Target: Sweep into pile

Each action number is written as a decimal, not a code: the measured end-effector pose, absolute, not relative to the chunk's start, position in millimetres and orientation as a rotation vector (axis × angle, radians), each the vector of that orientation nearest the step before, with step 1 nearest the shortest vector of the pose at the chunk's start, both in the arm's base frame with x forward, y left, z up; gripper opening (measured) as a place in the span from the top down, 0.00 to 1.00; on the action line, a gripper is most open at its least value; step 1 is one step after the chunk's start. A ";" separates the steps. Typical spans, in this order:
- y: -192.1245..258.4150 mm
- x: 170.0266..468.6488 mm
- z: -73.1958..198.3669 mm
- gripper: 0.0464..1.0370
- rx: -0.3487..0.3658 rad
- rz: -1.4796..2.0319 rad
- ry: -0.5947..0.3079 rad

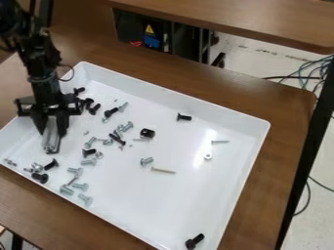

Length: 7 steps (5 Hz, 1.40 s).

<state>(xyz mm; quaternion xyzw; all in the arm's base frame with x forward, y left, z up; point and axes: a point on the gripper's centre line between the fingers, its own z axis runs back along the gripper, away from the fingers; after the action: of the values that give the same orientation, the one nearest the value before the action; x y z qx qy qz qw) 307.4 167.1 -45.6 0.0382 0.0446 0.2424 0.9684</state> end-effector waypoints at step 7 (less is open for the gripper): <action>-60.8 337.2 -52.7 0.68 0.075 -0.450 0.113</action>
<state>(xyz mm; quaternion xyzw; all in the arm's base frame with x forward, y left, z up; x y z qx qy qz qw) 337.2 -60.8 -52.7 0.0372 0.0559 -0.2228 0.9726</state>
